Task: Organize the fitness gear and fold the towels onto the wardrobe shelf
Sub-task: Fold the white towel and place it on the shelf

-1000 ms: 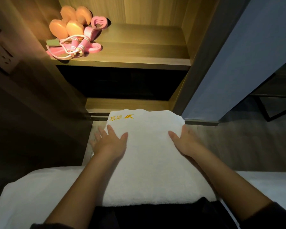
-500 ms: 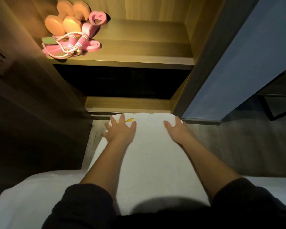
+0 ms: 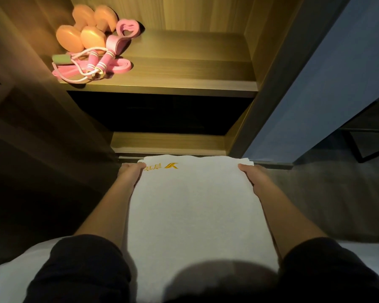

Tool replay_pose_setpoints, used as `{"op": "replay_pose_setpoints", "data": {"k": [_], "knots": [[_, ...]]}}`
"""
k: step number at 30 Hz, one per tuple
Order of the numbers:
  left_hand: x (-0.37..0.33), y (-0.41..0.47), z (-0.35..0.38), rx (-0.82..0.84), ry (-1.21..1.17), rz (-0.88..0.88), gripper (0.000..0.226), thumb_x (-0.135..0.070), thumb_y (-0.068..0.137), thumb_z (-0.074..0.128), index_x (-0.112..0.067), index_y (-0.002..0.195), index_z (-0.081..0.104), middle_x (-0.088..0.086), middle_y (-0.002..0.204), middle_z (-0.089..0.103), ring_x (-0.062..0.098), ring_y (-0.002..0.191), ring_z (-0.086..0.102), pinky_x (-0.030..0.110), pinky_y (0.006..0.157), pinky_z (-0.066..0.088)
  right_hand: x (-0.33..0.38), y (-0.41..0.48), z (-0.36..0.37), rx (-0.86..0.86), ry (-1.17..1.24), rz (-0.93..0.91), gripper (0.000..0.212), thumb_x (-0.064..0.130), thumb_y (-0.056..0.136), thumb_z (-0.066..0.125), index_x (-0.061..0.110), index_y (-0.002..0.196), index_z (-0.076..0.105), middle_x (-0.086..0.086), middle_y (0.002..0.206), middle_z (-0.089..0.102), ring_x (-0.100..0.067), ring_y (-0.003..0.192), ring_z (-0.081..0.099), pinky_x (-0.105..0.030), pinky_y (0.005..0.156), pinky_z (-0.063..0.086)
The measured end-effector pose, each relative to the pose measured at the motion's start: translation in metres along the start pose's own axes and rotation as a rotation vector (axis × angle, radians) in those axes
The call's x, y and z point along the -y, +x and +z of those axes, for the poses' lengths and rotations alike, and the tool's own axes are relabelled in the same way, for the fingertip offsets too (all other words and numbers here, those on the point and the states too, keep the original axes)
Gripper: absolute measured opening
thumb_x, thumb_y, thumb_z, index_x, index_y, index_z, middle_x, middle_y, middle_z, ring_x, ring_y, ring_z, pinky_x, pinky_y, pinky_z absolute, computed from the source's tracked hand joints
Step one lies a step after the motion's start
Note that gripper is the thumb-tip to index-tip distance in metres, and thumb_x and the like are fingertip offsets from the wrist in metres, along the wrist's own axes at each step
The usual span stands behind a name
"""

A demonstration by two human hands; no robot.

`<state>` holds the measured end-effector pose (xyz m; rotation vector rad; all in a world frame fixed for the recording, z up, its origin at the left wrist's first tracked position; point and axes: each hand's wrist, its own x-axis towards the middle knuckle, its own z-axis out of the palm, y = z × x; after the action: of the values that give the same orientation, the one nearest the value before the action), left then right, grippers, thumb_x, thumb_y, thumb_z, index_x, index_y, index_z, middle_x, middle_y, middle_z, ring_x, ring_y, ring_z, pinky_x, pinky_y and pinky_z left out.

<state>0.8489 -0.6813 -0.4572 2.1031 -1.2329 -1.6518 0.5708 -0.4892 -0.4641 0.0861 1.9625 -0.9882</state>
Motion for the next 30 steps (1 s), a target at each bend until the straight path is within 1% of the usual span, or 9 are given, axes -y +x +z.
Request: {"op": "replay_pose_setpoints", "data": {"k": [3, 6, 9, 12, 14, 17, 21, 25, 30], "knots": [[-0.005, -0.002, 0.000, 0.157, -0.010, 0.014, 0.022, -0.030, 0.094, 0.064, -0.010, 0.096, 0.054, 0.004, 0.075, 0.069, 0.013, 0.052, 0.067, 0.027, 0.054, 0.045, 0.007, 0.004, -0.001, 0.046, -0.050, -0.010, 0.041, 0.036, 0.090, 0.066, 0.016, 0.124, 0.055, -0.010, 0.120, 0.065, -0.030, 0.101, 0.063, -0.047, 0.094, 0.050], [-0.006, 0.006, -0.002, 0.124, -0.023, 0.104, 0.026, -0.022, 0.089, 0.072, -0.017, 0.108, 0.056, 0.003, 0.093, 0.068, 0.012, 0.070, 0.068, 0.024, 0.052, 0.048, 0.013, 0.011, 0.000, 0.000, -0.120, -0.088, 0.039, 0.037, 0.089, 0.069, 0.023, 0.121, 0.053, -0.006, 0.119, 0.061, -0.027, 0.095, 0.062, -0.038, 0.077, 0.052], [-0.009, 0.014, 0.001, 0.090, 0.084, 0.118, 0.007, -0.016, 0.092, 0.067, -0.021, 0.094, 0.061, 0.007, 0.097, 0.068, 0.014, 0.074, 0.069, 0.026, 0.057, 0.052, 0.019, 0.017, 0.004, -0.096, -0.281, -0.221, 0.026, 0.033, 0.093, 0.065, 0.023, 0.115, 0.056, -0.009, 0.121, 0.061, -0.027, 0.098, 0.059, -0.035, 0.079, 0.048], [-0.015, 0.018, 0.010, 0.082, 0.473, 0.391, 0.013, -0.024, 0.098, 0.051, -0.021, 0.102, 0.064, 0.005, 0.105, 0.066, 0.022, 0.094, 0.061, 0.035, 0.083, 0.051, 0.025, 0.015, 0.016, -0.076, -0.646, -0.474, 0.033, 0.031, 0.098, 0.052, 0.018, 0.129, 0.057, -0.009, 0.130, 0.058, -0.029, 0.113, 0.056, -0.039, 0.095, 0.046], [-0.021, 0.013, 0.022, 0.089, 0.673, 0.635, 0.019, -0.027, 0.096, 0.048, -0.021, 0.099, 0.066, 0.002, 0.100, 0.066, 0.023, 0.094, 0.059, 0.035, 0.082, 0.050, 0.030, 0.008, 0.031, -0.036, -0.793, -0.618, 0.032, 0.036, 0.100, 0.045, 0.020, 0.122, 0.063, -0.006, 0.120, 0.063, -0.027, 0.108, 0.058, -0.045, 0.101, 0.045], [-0.029, 0.003, 0.039, 0.066, 0.934, 0.819, 0.029, -0.035, 0.097, 0.043, -0.017, 0.096, 0.066, 0.003, 0.098, 0.065, 0.028, 0.091, 0.058, 0.033, 0.073, 0.044, 0.036, -0.001, 0.051, 0.010, -0.936, -0.750, 0.034, 0.043, 0.100, 0.041, 0.020, 0.102, 0.066, -0.002, 0.095, 0.065, -0.022, 0.089, 0.059, -0.041, 0.093, 0.047], [-0.032, 0.001, 0.039, -0.177, 1.066, 1.005, 0.037, -0.031, 0.100, 0.037, -0.010, 0.090, 0.066, 0.009, 0.090, 0.067, 0.033, 0.084, 0.060, 0.034, 0.070, 0.039, 0.038, -0.001, 0.059, -0.044, -1.059, -0.889, 0.031, 0.039, 0.102, 0.040, 0.015, 0.100, 0.061, -0.001, 0.095, 0.057, -0.020, 0.087, 0.054, -0.035, 0.085, 0.042], [-0.026, 0.010, 0.033, -0.269, 1.006, 0.900, 0.045, -0.031, 0.101, 0.033, -0.010, 0.071, 0.059, 0.012, 0.075, 0.065, 0.034, 0.072, 0.059, 0.032, 0.062, 0.037, 0.035, 0.002, 0.059, -0.051, -0.962, -0.958, 0.027, 0.035, 0.102, 0.039, 0.017, 0.104, 0.060, 0.002, 0.100, 0.059, -0.018, 0.090, 0.056, -0.033, 0.082, 0.045], [-0.025, 0.017, 0.039, -0.129, 0.971, 0.507, 0.045, -0.031, 0.102, 0.030, -0.006, 0.105, 0.068, 0.017, 0.106, 0.066, 0.030, 0.092, 0.057, 0.033, 0.076, 0.041, 0.035, 0.008, 0.056, 0.144, -1.062, -0.685, 0.041, 0.044, 0.103, 0.033, 0.017, 0.118, 0.060, -0.006, 0.111, 0.064, -0.022, 0.094, 0.057, -0.034, 0.085, 0.044]]}}
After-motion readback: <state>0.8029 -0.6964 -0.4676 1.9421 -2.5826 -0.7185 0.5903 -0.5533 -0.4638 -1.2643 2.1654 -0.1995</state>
